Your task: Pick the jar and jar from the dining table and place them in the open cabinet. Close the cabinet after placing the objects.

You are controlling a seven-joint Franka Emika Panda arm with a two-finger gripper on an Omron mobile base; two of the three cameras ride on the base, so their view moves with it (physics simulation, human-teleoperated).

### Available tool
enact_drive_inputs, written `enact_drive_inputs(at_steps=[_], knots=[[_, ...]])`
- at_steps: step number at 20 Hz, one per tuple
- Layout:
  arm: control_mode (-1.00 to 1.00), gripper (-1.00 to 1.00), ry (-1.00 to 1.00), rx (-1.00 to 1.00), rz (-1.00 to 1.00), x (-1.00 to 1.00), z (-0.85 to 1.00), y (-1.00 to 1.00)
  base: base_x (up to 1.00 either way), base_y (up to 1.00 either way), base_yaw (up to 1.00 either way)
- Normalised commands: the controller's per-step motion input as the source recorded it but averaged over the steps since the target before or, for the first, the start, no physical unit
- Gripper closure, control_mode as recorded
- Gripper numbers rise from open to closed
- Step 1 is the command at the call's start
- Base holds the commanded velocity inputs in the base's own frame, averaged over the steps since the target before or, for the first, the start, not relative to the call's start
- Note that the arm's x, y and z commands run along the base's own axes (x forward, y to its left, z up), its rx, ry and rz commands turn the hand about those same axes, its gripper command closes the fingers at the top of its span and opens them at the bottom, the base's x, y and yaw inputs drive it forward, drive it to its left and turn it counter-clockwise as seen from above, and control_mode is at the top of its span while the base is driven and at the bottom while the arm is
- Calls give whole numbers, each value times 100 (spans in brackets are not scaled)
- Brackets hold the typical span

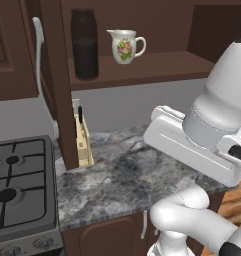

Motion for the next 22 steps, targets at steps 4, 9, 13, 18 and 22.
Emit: enact_drive_inputs(at_steps=[4,9,13,18,22], knots=[[-100,-100,-20,0,28,21,-18,-50,0,0,0],[-100,-100,-4,0,8,35,-12,-44,0,0,0],[-100,-100,0,0,0,47,-7,-32,0,0,0],[-100,-100,0,-1,4,41,-13,-25,0,0,0],[-100,-100,-7,-11,10,34,-20,-16,0,0,0]])
